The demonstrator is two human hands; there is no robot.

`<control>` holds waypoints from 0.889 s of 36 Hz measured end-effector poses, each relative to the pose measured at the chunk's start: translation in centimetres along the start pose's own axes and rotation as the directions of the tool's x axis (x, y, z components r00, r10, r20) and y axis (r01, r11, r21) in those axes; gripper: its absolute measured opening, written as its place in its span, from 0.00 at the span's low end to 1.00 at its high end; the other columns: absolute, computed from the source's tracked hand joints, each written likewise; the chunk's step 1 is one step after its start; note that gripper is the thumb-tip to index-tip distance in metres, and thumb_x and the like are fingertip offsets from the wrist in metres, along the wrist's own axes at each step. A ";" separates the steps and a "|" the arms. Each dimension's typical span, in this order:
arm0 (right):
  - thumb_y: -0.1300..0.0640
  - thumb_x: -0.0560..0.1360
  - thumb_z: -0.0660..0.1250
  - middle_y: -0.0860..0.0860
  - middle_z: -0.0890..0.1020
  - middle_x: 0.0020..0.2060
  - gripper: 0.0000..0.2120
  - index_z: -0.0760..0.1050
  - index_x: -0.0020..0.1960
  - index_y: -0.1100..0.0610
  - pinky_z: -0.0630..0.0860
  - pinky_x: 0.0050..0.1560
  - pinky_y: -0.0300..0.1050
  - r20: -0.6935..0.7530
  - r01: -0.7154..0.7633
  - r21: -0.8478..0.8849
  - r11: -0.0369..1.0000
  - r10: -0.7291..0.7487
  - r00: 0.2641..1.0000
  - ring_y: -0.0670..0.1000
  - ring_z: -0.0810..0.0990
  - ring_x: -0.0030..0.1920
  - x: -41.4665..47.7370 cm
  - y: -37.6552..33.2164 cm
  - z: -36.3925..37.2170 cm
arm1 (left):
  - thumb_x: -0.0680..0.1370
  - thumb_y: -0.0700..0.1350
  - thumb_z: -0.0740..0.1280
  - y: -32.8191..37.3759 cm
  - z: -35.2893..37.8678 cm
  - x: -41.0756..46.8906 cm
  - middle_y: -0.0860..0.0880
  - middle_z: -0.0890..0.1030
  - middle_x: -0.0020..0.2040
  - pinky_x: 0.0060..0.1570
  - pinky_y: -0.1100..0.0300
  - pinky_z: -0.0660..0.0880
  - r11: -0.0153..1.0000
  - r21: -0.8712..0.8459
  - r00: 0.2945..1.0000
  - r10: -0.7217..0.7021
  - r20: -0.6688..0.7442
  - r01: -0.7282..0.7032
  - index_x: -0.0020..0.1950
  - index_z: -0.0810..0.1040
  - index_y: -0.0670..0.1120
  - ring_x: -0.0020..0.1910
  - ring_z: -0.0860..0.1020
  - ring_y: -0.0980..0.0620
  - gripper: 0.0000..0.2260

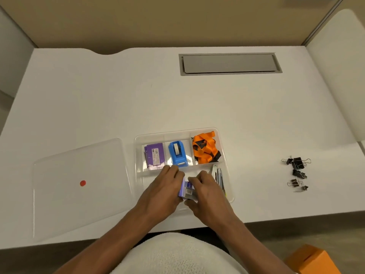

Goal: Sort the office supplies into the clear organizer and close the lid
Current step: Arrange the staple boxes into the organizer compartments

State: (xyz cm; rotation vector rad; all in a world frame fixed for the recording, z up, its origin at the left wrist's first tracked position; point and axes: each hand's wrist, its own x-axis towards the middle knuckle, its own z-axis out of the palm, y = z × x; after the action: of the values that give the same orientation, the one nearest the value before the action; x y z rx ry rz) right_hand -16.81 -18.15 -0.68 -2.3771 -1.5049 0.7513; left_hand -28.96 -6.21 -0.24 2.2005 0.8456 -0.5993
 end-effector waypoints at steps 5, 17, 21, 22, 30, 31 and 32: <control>0.43 0.73 0.75 0.49 0.73 0.66 0.35 0.67 0.76 0.48 0.79 0.61 0.40 0.030 -0.081 0.057 0.995 0.079 0.996 0.49 0.76 0.64 -0.5 0.7 -0.5 | 0.82 0.51 0.69 0.3 -0.1 0.9 0.46 0.65 0.80 0.75 0.58 0.65 0.955 0.269 0.986 0.150 -0.073 -0.125 0.81 0.61 0.47 0.76 0.67 0.49 0.30; 0.53 0.76 0.74 0.52 0.82 0.52 0.17 0.80 0.64 0.54 0.80 0.48 0.45 -0.045 0.001 0.079 0.997 0.002 0.999 0.53 0.81 0.49 -1.3 1.4 0.9 | 0.53 0.44 0.89 1.6 -1.1 0.9 0.37 0.86 0.52 0.44 0.52 0.85 0.887 0.449 0.964 0.202 -0.174 -0.104 0.56 0.83 0.38 0.45 0.86 0.41 0.35; 0.54 0.77 0.72 0.52 0.83 0.46 0.10 0.84 0.57 0.54 0.81 0.44 0.45 -0.111 0.051 -0.015 0.999 -0.053 0.992 0.51 0.81 0.46 -1.3 1.3 1.5 | 0.70 0.54 0.80 0.9 0.0 1.0 0.47 0.82 0.64 0.58 0.53 0.81 0.860 0.483 0.963 0.246 -0.110 -0.164 0.67 0.80 0.50 0.58 0.83 0.48 0.27; 0.55 0.77 0.74 0.53 0.83 0.44 0.09 0.85 0.55 0.55 0.80 0.43 0.44 -0.117 0.054 -0.025 0.998 -0.056 0.992 0.51 0.81 0.45 -1.3 1.3 1.6 | 0.65 0.54 0.84 0.8 -0.1 1.2 0.46 0.85 0.59 0.51 0.52 0.84 0.851 0.496 0.968 0.241 -0.075 -0.174 0.61 0.84 0.48 0.52 0.85 0.47 0.27; 0.55 0.76 0.74 0.50 0.82 0.44 0.07 0.85 0.53 0.52 0.79 0.36 0.43 -0.220 -0.063 0.026 0.998 0.067 0.973 0.49 0.79 0.45 -1.9 2.7 1.2 | 0.78 0.57 0.72 1.1 -0.9 2.4 0.54 0.80 0.67 0.60 0.61 0.77 0.897 0.410 0.947 0.259 -0.190 -0.163 0.70 0.76 0.56 0.62 0.80 0.53 0.21; 0.54 0.75 0.75 0.49 0.82 0.43 0.06 0.85 0.52 0.52 0.77 0.34 0.41 -0.235 -0.076 0.048 0.996 0.085 0.968 0.48 0.78 0.44 -1.9 2.9 0.9 | 0.77 0.57 0.73 1.1 -1.2 2.5 0.54 0.81 0.64 0.58 0.61 0.78 0.916 0.374 0.943 0.242 -0.227 -0.145 0.68 0.79 0.56 0.59 0.80 0.53 0.20; 0.54 0.74 0.76 0.48 0.82 0.42 0.06 0.86 0.51 0.52 0.75 0.33 0.39 -0.249 -0.081 0.070 0.994 0.096 0.964 0.47 0.78 0.43 -1.9 3.2 0.6 | 0.76 0.57 0.73 1.2 -1.6 2.5 0.55 0.83 0.61 0.56 0.60 0.79 0.931 0.344 0.945 0.216 -0.245 -0.123 0.66 0.80 0.56 0.57 0.81 0.53 0.18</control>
State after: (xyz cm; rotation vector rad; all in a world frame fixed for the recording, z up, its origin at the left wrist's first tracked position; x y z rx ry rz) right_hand -15.33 -21.32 -2.01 -2.4023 -1.2647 0.4810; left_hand -26.20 -4.73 -0.24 2.6756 0.7206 -0.3652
